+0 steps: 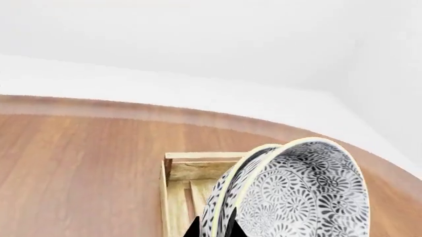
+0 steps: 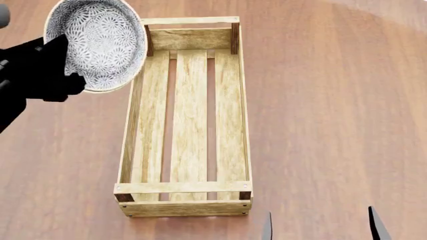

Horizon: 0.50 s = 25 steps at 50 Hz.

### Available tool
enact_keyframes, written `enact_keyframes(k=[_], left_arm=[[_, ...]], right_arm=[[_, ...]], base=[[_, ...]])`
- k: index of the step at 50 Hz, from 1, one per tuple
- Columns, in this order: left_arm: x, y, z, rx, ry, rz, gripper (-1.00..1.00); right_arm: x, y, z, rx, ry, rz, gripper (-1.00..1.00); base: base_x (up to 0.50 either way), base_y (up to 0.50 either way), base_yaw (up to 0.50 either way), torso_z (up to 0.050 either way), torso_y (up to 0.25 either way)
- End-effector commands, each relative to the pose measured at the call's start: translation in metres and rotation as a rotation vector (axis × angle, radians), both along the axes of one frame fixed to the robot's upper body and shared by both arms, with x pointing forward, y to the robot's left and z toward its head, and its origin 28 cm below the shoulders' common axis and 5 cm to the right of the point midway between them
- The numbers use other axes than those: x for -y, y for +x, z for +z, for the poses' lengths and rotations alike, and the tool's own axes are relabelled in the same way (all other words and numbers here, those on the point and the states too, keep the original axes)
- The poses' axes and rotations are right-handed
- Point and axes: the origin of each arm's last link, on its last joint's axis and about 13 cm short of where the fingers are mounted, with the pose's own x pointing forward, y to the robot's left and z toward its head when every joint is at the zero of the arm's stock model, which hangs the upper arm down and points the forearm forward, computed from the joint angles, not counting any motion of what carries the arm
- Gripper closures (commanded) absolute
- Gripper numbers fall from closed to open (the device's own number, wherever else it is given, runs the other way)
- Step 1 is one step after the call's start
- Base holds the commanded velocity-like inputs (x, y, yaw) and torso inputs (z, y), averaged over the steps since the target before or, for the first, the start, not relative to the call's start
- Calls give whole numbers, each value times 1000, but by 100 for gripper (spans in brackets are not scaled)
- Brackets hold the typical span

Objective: Stack the right bowl on the left bowl and place them in the tray.

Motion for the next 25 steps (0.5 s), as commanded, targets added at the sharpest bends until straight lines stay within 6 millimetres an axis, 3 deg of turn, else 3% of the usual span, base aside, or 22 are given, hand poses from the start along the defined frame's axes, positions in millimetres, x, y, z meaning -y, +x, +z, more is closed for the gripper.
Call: enact_keyframes(k=[1, 5, 25], left_arm=[[38, 27, 35, 154, 70, -84, 100], [46, 29, 27, 140, 68, -107, 100], [47, 41, 17, 73, -10, -125, 100]], right_arm=[[3, 2, -2, 11, -9, -4, -100], [4, 2, -4, 8, -8, -5, -100], [3, 2, -9, -5, -7, 1, -100]], base=[[0, 0, 0, 0, 0], [0, 0, 0, 0, 0], [0, 0, 0, 1, 1]])
